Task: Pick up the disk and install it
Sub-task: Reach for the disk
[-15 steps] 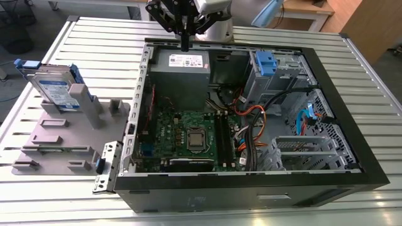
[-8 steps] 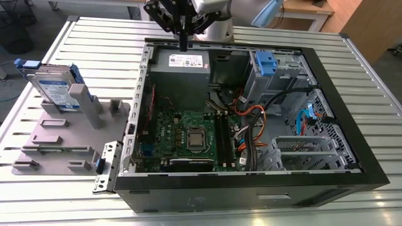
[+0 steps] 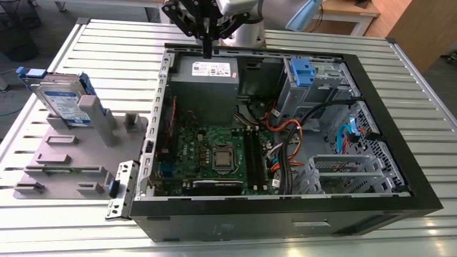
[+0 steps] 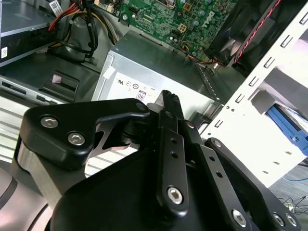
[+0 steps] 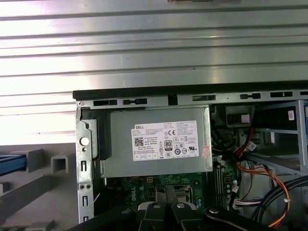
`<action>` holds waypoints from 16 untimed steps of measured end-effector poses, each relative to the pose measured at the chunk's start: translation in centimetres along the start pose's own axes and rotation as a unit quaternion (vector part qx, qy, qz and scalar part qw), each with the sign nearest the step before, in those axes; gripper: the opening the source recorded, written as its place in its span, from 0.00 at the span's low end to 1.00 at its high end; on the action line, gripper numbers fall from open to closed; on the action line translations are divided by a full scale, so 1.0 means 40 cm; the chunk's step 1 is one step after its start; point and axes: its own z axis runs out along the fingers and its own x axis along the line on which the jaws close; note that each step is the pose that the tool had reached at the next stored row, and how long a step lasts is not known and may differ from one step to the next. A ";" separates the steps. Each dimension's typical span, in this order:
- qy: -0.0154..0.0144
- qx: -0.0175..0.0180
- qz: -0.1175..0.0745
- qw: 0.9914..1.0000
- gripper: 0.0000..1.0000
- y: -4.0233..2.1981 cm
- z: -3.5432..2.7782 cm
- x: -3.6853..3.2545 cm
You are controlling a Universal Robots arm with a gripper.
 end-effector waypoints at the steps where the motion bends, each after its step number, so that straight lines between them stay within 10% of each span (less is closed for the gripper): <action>1: 0.000 0.000 0.000 1.000 0.11 0.000 0.000 0.001; 16: 0.000 0.000 0.000 1.000 0.11 -0.001 0.000 0.011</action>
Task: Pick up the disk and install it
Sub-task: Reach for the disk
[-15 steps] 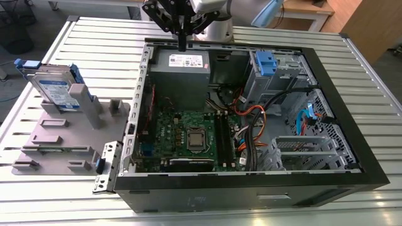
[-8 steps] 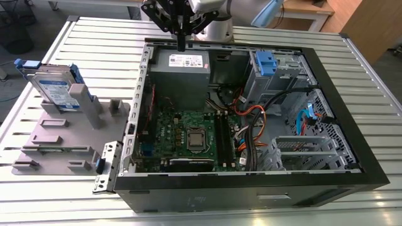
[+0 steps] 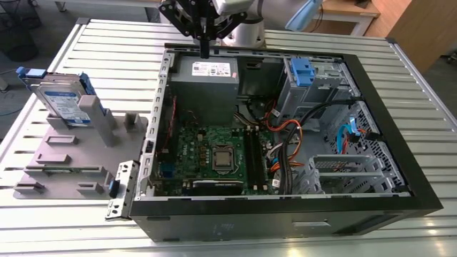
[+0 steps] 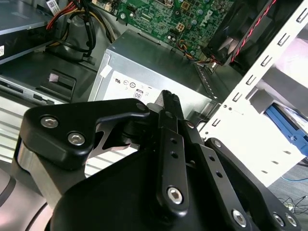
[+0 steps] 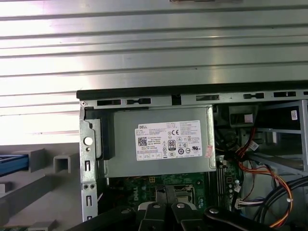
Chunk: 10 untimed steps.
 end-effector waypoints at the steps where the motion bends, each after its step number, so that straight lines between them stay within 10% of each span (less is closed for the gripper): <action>1: 0.000 0.000 0.000 1.000 0.11 0.000 0.000 0.002; 10: 0.000 0.000 0.000 1.000 0.11 -0.001 0.000 0.019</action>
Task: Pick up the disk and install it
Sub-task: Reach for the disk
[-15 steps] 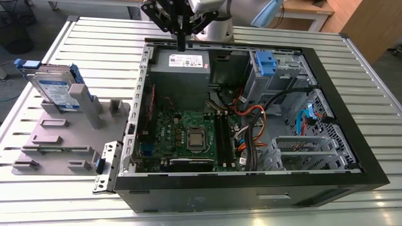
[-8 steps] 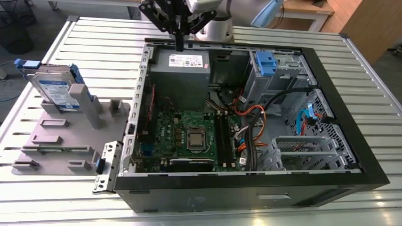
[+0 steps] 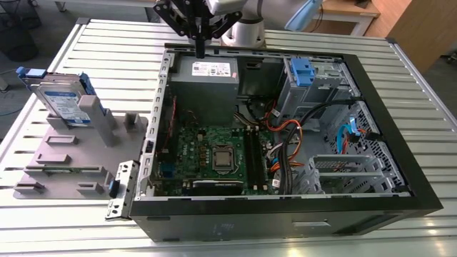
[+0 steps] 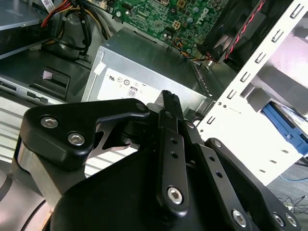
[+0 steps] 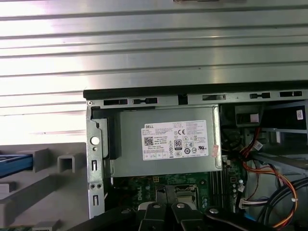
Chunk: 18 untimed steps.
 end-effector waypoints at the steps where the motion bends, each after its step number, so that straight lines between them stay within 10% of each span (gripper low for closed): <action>1: 0.000 0.000 0.000 1.000 0.11 0.000 0.000 0.002; 18: 0.000 0.000 0.000 1.000 0.11 -0.002 -0.001 0.024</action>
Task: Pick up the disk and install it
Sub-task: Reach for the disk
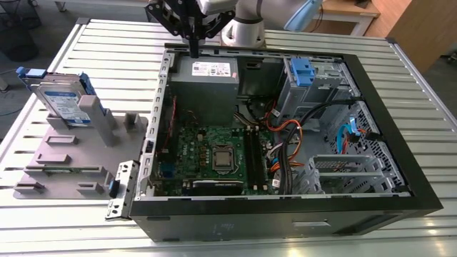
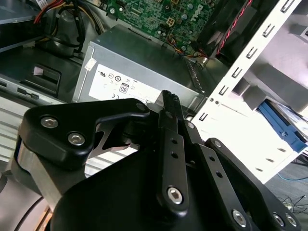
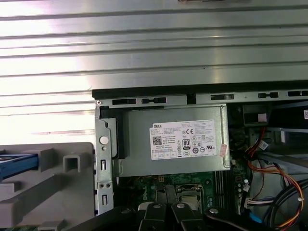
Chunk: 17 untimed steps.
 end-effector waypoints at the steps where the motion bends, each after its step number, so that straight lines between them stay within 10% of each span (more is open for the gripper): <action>1: 0.000 0.000 0.000 1.000 0.11 0.000 0.000 0.002; 17: 0.000 0.000 0.000 1.000 0.11 -0.004 0.000 0.051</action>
